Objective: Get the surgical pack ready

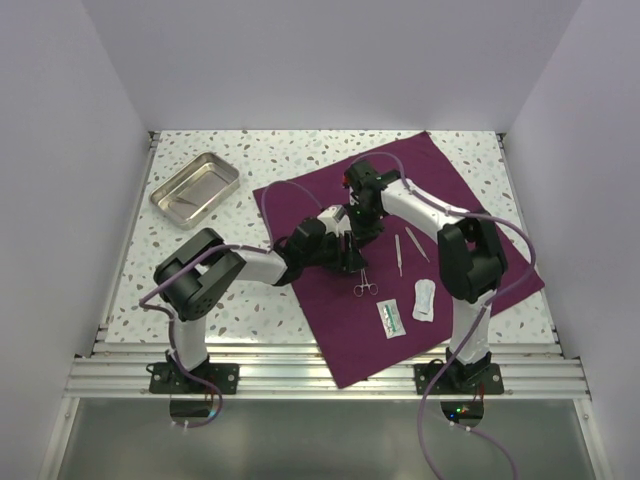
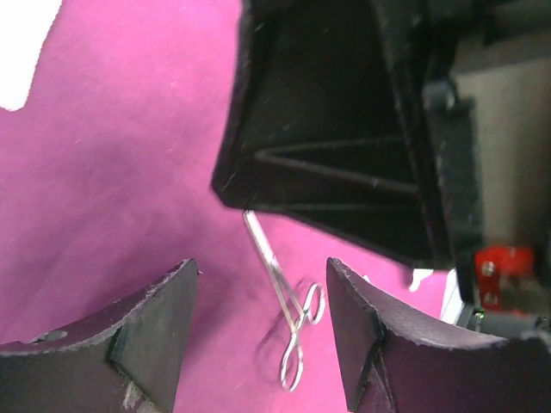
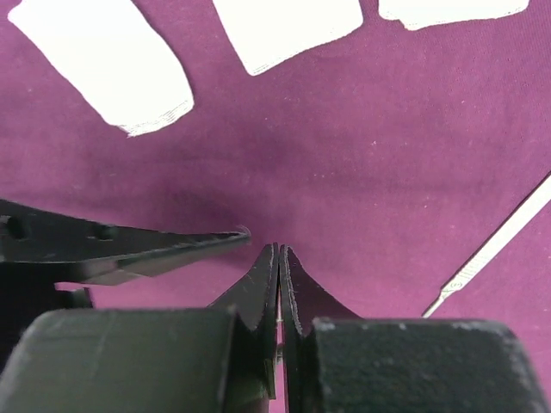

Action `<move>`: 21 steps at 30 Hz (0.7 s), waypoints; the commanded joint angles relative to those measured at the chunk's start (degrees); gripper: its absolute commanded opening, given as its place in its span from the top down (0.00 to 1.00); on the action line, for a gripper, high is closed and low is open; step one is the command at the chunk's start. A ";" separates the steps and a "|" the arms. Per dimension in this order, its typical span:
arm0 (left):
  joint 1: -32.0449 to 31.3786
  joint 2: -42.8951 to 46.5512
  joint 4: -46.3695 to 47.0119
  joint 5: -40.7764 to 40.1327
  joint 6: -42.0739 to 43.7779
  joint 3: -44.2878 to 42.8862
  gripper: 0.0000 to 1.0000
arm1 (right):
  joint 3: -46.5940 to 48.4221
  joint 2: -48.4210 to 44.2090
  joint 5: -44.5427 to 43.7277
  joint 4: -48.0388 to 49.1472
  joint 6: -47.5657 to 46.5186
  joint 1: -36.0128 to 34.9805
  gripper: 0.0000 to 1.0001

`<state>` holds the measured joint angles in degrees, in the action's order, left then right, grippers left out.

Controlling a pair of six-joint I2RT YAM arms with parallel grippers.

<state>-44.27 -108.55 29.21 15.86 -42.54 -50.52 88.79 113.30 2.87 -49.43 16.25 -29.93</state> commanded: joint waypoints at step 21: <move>-0.73 -1.68 1.48 3.48 0.08 -5.73 1.00 | 0.15 -6.24 -0.14 -2.32 3.61 2.50 0.86</move>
<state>-44.75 -112.95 32.82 18.92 -46.41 -54.35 88.33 110.78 2.66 -50.89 17.93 -28.47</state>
